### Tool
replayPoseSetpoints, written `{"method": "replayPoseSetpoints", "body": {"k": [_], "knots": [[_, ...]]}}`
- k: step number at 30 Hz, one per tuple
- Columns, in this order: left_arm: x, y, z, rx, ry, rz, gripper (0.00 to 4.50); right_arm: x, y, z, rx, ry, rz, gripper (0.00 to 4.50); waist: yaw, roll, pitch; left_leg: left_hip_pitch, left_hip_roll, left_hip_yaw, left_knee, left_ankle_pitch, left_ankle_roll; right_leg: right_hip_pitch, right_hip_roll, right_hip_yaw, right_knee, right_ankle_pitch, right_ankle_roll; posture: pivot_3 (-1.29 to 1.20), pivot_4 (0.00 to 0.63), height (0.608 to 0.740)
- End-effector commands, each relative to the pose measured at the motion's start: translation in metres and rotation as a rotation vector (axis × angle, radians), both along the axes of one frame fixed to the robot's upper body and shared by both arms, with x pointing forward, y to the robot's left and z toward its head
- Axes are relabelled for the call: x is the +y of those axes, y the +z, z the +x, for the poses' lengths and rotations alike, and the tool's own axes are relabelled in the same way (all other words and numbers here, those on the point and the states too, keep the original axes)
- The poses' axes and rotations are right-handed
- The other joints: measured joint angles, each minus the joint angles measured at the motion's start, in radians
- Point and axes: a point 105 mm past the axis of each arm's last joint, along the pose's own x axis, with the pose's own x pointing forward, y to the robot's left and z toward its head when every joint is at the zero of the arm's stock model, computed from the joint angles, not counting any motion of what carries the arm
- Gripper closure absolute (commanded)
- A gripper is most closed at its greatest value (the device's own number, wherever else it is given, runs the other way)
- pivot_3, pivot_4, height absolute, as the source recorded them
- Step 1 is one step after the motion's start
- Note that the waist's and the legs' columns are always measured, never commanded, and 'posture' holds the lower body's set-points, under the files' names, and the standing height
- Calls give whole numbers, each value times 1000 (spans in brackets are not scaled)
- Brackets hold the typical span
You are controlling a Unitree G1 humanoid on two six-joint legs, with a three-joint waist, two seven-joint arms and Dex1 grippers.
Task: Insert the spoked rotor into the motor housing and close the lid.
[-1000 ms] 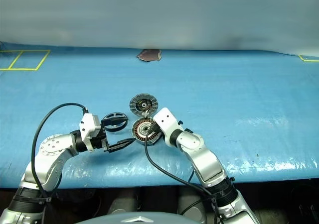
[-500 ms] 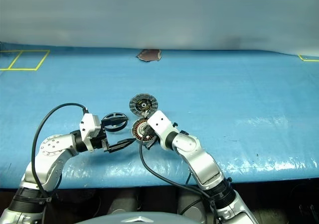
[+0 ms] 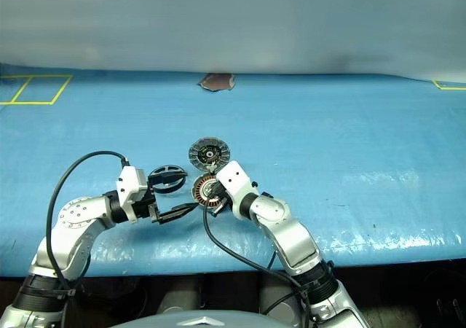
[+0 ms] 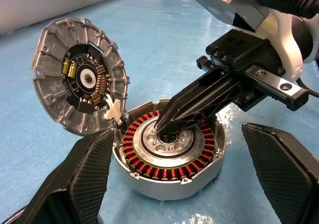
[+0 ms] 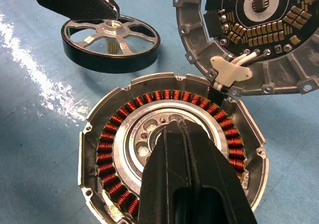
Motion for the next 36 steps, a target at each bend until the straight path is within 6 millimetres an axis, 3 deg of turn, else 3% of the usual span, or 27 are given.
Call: {"method": "replayPoseSetpoints", "body": {"k": [1,4,10,13,19,24,33,36], "knots": [[-1,7,-2,-33,-13,-9,0,-4,-31,-11,123,-5,-43,4478,0,-1,-1,0,0,0,0,0,0,0,0,0,0,0,0,0,150,740],[0,7,-2,-27,-11,-7,0,3,-14,-12,95,13,41,4478,0,-1,-1,0,0,0,0,0,0,0,0,0,0,0,0,0,150,740],[1,8,-2,-23,-13,-1,0,15,52,-10,-66,57,213,4478,-2,0,0,-2,1,1,0,0,0,-3,1,2,1,0,0,0,150,740],[2,10,-1,-35,-11,8,0,14,68,-10,-122,66,217,4478,-1,0,1,-2,0,1,0,0,0,-3,1,2,0,0,0,0,150,740],[9,14,1,-61,13,37,0,8,66,-9,-142,54,181,4478,0,0,1,-2,0,1,0,0,0,-3,1,2,0,0,1,0,150,740],[27,20,16,-88,171,99,0,-1,50,-8,-130,29,109,4478,0,0,1,-2,0,1,0,0,0,-3,1,3,0,0,1,0,150,740],[42,23,20,-41,246,117,0,-1,45,-8,-115,20,109,4478,0,0,1,-2,0,2,0,0,0,-3,1,3,0,0,1,0,150,740],[48,20,22,2,302,109,648,0,45,-7,-114,22,108,4500,0,0,1,-2,0,2,0,0,0,-3,1,3,0,1,1,0,150,740]]}}
